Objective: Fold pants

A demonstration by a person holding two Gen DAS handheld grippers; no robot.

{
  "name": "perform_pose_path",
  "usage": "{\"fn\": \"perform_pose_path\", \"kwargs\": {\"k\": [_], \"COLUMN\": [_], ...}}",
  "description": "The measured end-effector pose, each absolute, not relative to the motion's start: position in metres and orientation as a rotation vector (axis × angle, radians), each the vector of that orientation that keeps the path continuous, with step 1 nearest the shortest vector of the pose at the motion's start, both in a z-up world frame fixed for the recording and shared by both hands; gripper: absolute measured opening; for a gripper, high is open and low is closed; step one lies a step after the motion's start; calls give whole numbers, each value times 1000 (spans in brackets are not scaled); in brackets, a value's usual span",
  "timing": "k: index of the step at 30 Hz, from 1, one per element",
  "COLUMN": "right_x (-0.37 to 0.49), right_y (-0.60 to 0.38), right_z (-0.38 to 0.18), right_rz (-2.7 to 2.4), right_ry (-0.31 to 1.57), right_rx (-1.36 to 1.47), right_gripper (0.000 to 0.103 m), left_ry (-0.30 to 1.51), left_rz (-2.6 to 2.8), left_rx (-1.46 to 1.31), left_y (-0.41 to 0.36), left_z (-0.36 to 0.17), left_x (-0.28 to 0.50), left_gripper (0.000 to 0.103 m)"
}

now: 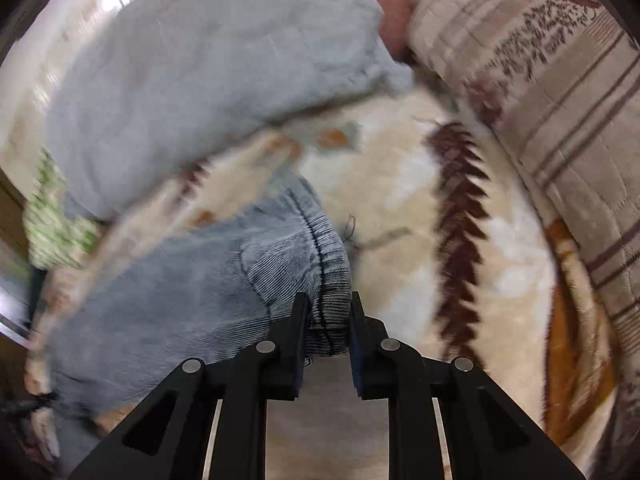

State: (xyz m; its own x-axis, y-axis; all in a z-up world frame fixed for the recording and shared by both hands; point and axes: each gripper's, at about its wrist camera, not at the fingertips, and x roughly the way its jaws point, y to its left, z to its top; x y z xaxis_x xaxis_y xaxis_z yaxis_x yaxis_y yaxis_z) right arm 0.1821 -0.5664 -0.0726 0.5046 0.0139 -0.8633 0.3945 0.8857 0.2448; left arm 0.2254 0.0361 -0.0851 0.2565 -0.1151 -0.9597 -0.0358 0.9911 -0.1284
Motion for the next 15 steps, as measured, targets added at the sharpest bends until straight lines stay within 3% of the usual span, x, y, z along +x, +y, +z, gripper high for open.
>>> {"fn": "perform_pose_path", "kwargs": {"k": [2,4,8,10,15], "right_x": [177,174,179,197,279], "right_y": [-567,-570,-576,-566,-469], "right_z": [-78,-69,-30,-17,-9], "right_rz": [-256,-279,-265,-182,128], "right_ry": [1009,1010,912,893,958], "right_rx": [490,491,493,516,386], "right_gripper": [20,33,38,49,58], "left_ry": [1340,1320,1246,1263,1366], "left_rz": [-71,-74,-67,-74,-74], "left_rx": [-152,-137,-142,-149,-221], "left_y": [43,53,80,85,77], "left_z": [-80,-66,-32,-31,-54], "left_x": [225,222,236,253,302], "left_gripper": [76,76,76,76,76]}}
